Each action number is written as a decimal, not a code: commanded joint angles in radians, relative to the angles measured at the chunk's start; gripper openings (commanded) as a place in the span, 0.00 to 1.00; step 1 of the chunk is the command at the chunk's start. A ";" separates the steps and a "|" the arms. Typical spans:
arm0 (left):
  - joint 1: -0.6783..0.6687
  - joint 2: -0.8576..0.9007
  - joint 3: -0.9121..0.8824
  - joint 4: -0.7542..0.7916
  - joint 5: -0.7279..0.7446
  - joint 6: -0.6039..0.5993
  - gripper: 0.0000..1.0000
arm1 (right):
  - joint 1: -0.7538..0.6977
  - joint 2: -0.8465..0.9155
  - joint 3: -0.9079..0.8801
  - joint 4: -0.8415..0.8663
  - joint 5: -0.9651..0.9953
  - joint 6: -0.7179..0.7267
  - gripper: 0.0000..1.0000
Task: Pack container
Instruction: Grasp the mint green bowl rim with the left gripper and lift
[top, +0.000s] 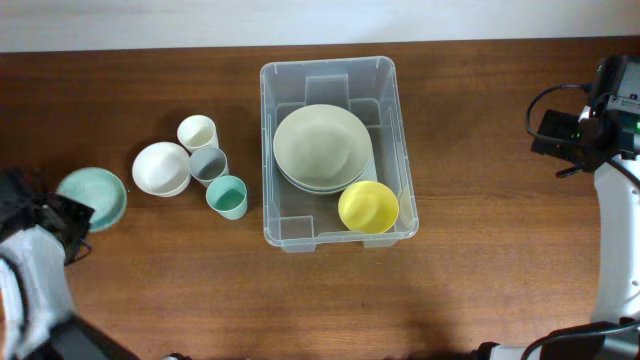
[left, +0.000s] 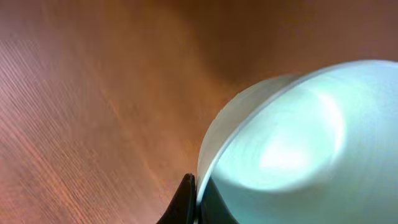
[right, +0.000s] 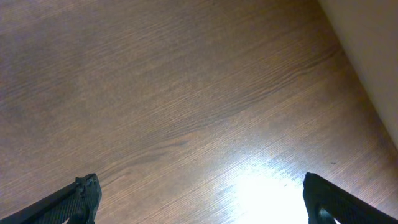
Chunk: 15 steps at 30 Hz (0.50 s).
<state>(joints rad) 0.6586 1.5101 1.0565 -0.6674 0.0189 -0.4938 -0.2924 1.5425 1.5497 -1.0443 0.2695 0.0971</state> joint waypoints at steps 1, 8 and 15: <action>-0.045 -0.173 0.011 0.006 0.019 0.017 0.01 | -0.003 0.003 0.004 0.001 0.012 0.001 0.99; -0.251 -0.375 0.012 0.069 0.131 0.047 0.01 | -0.003 0.003 0.004 0.001 0.012 0.001 0.99; -0.602 -0.374 0.012 0.227 0.287 0.123 0.00 | -0.003 0.003 0.004 0.001 0.012 0.001 0.99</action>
<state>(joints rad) 0.1780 1.1236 1.0580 -0.4755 0.1867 -0.4419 -0.2924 1.5425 1.5497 -1.0443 0.2691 0.0971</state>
